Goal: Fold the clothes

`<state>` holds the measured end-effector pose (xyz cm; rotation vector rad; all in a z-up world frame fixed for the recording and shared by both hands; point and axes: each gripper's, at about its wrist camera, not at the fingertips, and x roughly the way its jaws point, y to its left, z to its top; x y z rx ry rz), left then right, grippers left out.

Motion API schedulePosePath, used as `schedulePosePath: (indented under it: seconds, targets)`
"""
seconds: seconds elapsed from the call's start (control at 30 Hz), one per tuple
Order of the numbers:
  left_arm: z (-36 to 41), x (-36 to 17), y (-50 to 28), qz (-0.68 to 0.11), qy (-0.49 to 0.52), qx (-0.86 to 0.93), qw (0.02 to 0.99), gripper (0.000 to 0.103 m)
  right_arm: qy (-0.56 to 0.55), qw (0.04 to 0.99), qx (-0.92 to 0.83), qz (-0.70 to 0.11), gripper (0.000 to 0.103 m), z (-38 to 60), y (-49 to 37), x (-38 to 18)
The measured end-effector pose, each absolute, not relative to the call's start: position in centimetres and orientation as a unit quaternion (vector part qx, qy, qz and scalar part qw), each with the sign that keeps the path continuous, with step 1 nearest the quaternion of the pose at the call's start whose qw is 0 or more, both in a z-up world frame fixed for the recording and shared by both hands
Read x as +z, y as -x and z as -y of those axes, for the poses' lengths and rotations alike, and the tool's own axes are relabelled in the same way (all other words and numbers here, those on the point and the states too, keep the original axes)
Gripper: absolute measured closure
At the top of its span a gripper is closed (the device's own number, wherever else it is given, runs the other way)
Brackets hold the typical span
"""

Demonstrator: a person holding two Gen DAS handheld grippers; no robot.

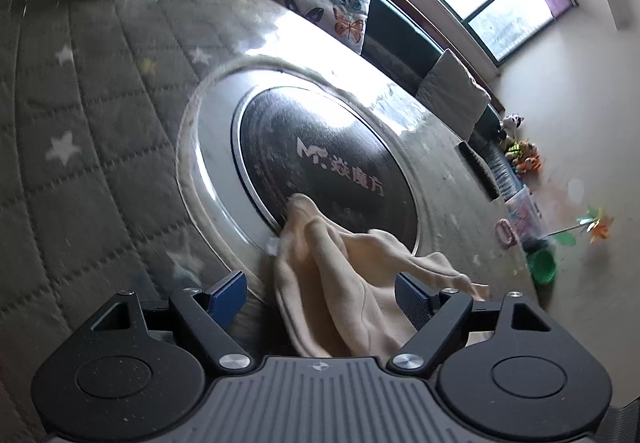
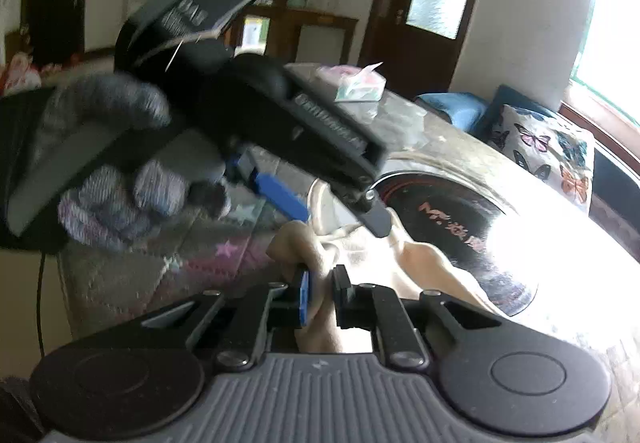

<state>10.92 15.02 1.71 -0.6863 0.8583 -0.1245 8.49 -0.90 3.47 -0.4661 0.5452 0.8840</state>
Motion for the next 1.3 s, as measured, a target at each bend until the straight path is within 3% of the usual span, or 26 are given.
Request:
schedulePosePath:
  seconds: [0.13, 0.23, 0.3, 0.4, 0.5, 1.3]
  targets:
    - [-14.3, 1.3, -11.1, -0.418, 0.369, -0.076, 0.826, 0.024, 0.201, 0.85, 0.416, -0.253, 0.093, 2.2, -8.6, 4.2]
    - [-13.7, 0.9, -11.4, -0.427, 0.391, -0.082, 0.811, 0.041, 0.193, 0.851, 0.417, -0.254, 0.093, 2.4, -8.9, 4.3]
    - [-13.6, 0.6, -11.6, -0.432, 0.4, -0.081, 0.804, 0.068, 0.189, 0.85, 0.42, -0.255, 0.093, 2.6, -8.9, 4.3]
    - [-13.8, 0.4, -11.6, -0.434, 0.399, -0.071, 0.805, 0.081, 0.186, 0.85, 0.422, -0.254, 0.09, 2.8, -8.8, 4.3]
    - [-14.1, 0.4, -11.4, -0.434, 0.396, -0.066, 0.807, 0.081, 0.171, 0.853, 0.42, -0.259, 0.084, 3.9, -8.8, 4.4]
    - [-13.1, 0.8, -11.4, -0.434, 0.346, -0.059, 0.83, 0.081, -0.026, 0.92, 0.173, -0.351, 0.082, 21.2, -17.8, -0.1]
